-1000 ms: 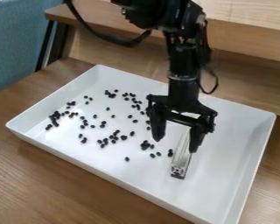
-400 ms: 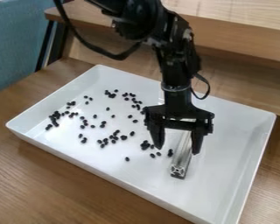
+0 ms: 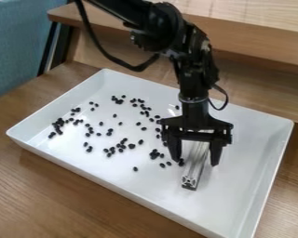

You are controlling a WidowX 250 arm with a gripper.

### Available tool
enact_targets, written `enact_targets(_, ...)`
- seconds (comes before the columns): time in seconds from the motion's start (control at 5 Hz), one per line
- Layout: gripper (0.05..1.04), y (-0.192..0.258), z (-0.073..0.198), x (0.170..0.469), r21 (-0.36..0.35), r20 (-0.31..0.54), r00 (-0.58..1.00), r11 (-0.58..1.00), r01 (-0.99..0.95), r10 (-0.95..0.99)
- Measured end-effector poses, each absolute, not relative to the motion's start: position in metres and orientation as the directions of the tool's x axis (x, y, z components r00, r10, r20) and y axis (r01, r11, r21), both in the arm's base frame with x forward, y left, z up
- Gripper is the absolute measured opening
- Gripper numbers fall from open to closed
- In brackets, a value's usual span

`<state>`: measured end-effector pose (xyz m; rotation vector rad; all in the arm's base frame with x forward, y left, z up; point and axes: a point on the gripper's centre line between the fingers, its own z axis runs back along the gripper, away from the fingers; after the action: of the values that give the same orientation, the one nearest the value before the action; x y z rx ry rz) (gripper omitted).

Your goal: Sweep into pile

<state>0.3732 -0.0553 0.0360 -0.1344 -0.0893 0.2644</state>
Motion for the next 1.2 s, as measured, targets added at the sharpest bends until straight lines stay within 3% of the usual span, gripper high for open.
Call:
enact_targets(0.2,0.959,-0.061,0.031,0.385,-0.130,0.068,0.966,0.962,-0.239,0.249)
enact_targets(0.6,0.412,-0.066,0.031,0.398,-0.105,0.093,0.976,0.977,-0.188,0.197)
enact_targets(0.8,0.399,-0.068,0.030,0.395,-0.113,0.077,0.982,0.980,-0.165,0.175)
enact_targets(1.2,0.399,-0.081,0.028,0.376,-0.119,0.012,0.990,0.983,0.142,-0.142)
